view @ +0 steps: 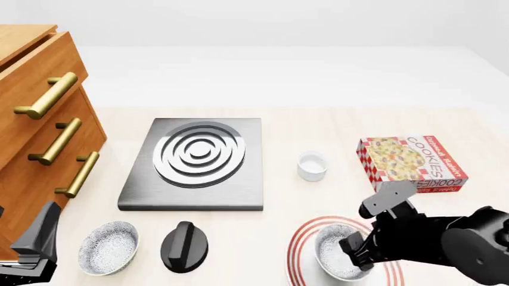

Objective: Pick the akita bowl between the plate and the ramekin and place it on the plate.

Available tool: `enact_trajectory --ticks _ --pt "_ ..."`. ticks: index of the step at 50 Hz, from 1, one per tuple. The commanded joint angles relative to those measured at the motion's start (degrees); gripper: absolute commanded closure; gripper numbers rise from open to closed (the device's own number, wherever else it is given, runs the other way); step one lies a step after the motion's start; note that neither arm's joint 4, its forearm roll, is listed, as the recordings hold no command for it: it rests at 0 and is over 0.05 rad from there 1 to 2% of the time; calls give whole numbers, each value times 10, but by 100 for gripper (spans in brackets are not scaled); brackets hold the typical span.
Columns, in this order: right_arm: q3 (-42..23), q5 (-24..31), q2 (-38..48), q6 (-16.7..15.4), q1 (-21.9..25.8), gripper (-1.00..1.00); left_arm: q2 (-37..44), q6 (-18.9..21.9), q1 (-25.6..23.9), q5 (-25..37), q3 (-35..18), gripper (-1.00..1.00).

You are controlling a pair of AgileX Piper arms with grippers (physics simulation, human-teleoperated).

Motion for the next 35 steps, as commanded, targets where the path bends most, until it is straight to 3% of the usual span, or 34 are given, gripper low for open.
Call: enact_trajectory --ticks 1,7,9,11,13,21,35 --pt "-10 37 -49 -15 -22 -100 0 0 0 0 0 -100" --pt "-41 98 -112 -20 -38 -100 0 0 0 0 0 -100" --pt "-64 125 -139 -19 -32 -100 0 0 0 0 0 -100" --pt "-87 143 -146 1 -14 -100 0 0 0 0 0 -100" --pt "-103 162 -171 -8 -23 -100 0 0 0 0 0 -100" --pt "-146 204 -202 18 -6 -100 0 0 0 0 0 -100" --pt "-177 230 -243 17 -23 -100 -3 0 9 3 0 -100"
